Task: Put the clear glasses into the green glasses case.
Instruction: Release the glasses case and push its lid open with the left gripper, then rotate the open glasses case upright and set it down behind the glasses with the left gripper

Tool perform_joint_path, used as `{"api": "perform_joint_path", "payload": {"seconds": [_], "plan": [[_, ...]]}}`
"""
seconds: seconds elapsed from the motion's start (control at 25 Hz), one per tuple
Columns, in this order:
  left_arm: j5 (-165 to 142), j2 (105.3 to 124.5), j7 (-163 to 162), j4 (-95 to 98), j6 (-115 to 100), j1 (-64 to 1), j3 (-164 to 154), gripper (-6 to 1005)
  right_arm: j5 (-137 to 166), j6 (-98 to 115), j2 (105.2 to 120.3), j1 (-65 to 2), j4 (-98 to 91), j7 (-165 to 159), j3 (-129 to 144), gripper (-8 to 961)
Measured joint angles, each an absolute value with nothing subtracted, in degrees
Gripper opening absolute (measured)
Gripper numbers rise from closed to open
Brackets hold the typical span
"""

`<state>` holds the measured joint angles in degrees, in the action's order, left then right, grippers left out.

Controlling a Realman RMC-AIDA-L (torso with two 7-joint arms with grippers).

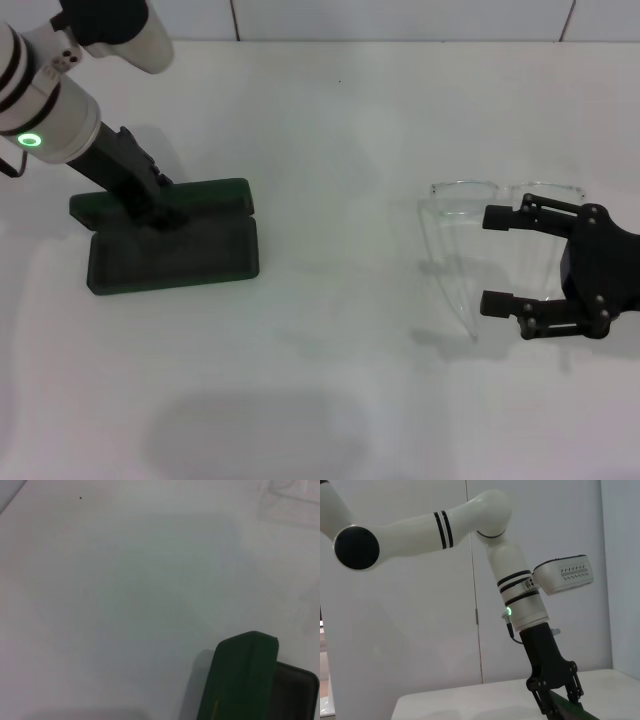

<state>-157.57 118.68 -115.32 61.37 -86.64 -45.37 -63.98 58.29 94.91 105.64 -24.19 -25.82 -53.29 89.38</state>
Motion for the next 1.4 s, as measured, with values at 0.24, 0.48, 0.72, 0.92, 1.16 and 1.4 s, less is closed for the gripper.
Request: {"api": "perform_joint_path", "payload": {"seconds": [0.24, 0.48, 0.72, 0.92, 1.16, 1.4], "plan": [[-158.4, 118.84, -116.3, 61.7, -86.6, -45.3, -63.7, 416, 58.3, 95.5, 105.64, -23.4, -26.0, -53.2, 89.1, 831], [-159.0, 119.27, -116.6, 62.8, -86.6, -45.1, -64.3, 259, 58.3, 96.1, 105.64, -23.0, -26.0, -53.3, 88.8, 829], [-157.0, 119.68, -116.9, 69.3, -87.0, -42.6, -70.4, 193, 59.7, 97.9, 104.89, -21.4, -26.0, -53.4, 84.8, 826], [-151.7, 119.81, -117.7, 78.2, -86.9, -38.2, -78.6, 193, 66.0, 103.6, 104.46, -18.5, -26.0, -53.5, 75.4, 824], [-150.2, 119.87, -122.3, 83.8, -85.8, -37.5, -88.1, 193, 77.2, 111.4, 104.45, -15.1, -26.5, -54.8, 62.2, 822], [-152.3, 119.92, -125.9, 82.5, -80.3, -38.8, -94.3, 192, 85.6, 117.6, 105.62, -10.9, -33.3, -59.7, 51.9, 819]]}}
